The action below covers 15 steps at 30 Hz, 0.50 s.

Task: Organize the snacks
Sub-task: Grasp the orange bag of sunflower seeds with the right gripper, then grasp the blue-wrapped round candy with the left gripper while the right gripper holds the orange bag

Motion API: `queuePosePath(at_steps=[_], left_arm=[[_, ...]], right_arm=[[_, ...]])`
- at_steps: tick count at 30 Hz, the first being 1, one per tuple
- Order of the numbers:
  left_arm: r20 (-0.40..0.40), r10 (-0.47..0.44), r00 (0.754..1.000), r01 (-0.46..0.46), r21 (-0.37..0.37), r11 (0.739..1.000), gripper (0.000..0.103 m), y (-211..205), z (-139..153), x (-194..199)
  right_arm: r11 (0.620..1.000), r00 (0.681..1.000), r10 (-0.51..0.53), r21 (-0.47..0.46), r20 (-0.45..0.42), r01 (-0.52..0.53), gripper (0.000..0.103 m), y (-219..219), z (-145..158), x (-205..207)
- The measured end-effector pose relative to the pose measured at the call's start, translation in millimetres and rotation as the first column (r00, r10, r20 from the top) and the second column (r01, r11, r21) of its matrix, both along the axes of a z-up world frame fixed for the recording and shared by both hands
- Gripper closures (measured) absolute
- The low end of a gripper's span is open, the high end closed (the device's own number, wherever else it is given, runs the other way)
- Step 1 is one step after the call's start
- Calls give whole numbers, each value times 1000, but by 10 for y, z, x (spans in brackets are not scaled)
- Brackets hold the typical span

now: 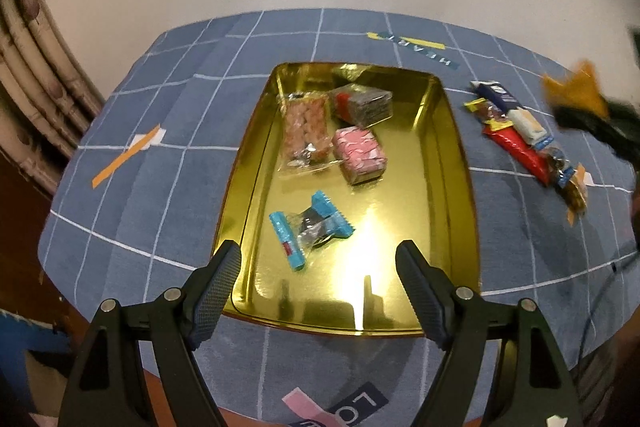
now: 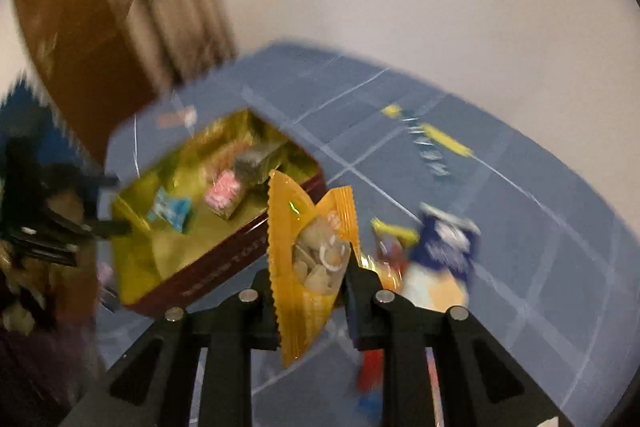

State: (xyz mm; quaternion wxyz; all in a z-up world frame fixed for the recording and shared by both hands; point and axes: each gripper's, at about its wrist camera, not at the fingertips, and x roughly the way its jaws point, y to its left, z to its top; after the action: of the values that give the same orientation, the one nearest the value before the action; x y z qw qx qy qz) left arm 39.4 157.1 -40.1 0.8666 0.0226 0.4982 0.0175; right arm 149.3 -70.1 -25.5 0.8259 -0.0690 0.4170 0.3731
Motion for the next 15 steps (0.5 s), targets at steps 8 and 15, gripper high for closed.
queuePosePath(at_steps=[8,15], left_arm=[[17,-135,991,135,-35,990,27,-438,154,-132],[-28,-298,954,292,-125,948,27,-994,217,-80]], right_arm=[[927,933,-343,123,-108,355,81,-1272,-235,-1100],[846,852,-503,119,-142,519,81,-1670,-512,-1405]])
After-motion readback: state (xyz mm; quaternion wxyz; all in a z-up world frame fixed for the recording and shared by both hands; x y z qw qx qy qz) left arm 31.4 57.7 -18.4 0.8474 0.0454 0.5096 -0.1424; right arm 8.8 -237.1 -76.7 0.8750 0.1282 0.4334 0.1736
